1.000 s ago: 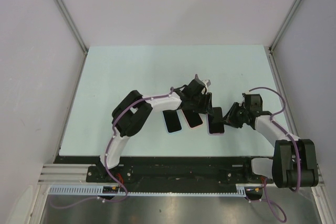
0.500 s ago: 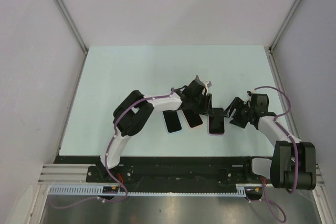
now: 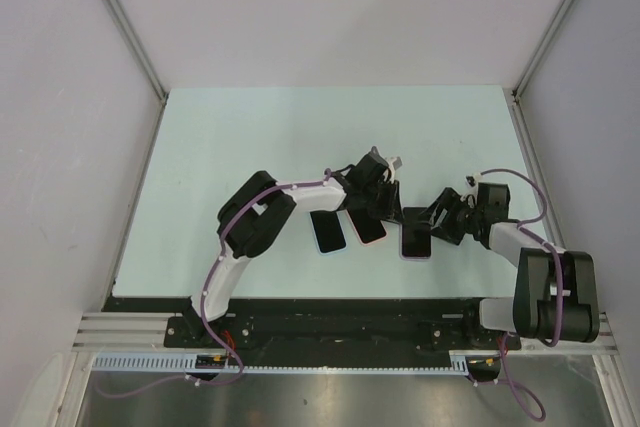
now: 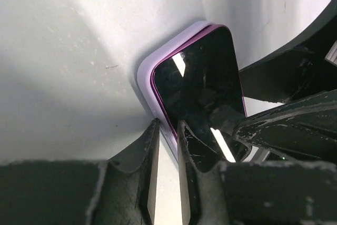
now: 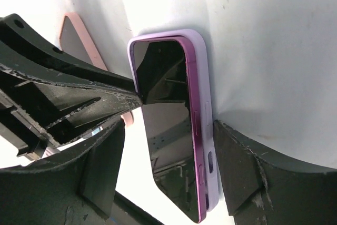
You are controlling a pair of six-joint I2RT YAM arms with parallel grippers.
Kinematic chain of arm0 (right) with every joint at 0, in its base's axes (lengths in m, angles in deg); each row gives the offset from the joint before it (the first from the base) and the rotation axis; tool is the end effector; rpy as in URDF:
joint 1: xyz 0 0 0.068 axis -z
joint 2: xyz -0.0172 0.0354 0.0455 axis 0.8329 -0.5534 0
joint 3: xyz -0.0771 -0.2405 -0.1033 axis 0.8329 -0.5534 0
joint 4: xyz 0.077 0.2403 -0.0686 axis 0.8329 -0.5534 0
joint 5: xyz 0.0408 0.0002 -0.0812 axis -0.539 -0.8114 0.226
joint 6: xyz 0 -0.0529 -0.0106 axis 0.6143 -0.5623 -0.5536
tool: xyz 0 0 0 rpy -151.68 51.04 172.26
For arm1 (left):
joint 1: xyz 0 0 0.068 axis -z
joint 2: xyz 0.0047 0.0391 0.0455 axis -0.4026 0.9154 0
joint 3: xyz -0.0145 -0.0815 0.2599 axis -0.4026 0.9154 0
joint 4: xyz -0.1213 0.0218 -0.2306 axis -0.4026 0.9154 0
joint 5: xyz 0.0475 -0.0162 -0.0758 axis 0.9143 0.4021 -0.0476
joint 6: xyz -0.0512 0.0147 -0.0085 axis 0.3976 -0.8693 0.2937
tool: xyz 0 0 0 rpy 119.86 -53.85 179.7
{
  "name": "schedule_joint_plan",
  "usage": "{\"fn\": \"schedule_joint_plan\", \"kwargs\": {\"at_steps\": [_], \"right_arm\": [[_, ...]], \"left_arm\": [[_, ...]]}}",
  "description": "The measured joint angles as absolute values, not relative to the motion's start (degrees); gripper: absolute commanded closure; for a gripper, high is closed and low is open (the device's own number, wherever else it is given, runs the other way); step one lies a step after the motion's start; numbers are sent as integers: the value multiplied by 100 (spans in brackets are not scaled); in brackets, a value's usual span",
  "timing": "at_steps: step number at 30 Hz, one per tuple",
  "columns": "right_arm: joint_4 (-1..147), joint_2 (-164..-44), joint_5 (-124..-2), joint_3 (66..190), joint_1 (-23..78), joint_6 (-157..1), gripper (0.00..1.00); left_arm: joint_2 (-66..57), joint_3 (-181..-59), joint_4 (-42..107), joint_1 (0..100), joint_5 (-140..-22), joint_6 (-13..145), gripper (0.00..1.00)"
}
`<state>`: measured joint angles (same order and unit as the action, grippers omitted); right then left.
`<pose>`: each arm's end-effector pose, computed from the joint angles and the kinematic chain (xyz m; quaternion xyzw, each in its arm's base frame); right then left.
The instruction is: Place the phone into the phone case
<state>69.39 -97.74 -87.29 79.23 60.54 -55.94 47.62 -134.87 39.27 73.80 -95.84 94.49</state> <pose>0.2234 0.0028 0.1438 0.1725 0.8975 0.3207 0.2488 0.2990 -0.3787 0.1344 0.1578 0.8940 -0.3961 0.1377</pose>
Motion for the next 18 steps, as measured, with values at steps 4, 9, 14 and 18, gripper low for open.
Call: {"fn": "schedule_joint_plan", "kwargs": {"at_steps": [4,9,14,18], "right_arm": [[7424,-9995,-9094,7847,6194,-5467,30],[8060,-10076,-9512,7573,6424,-5227,31],[8561,-10198,-9866,7368,6540,-4982,32],[8852,-10301,-10194,7250,6607,-4800,33]], "left_arm": [[4766,-13415,3840,7271,-9748,9557,82],[4766,-13321,3667,7208,-9881,9635,82],[4766,-13209,3468,7170,-10012,9736,79],[4771,-13181,3354,7166,-10102,9817,79]]}}
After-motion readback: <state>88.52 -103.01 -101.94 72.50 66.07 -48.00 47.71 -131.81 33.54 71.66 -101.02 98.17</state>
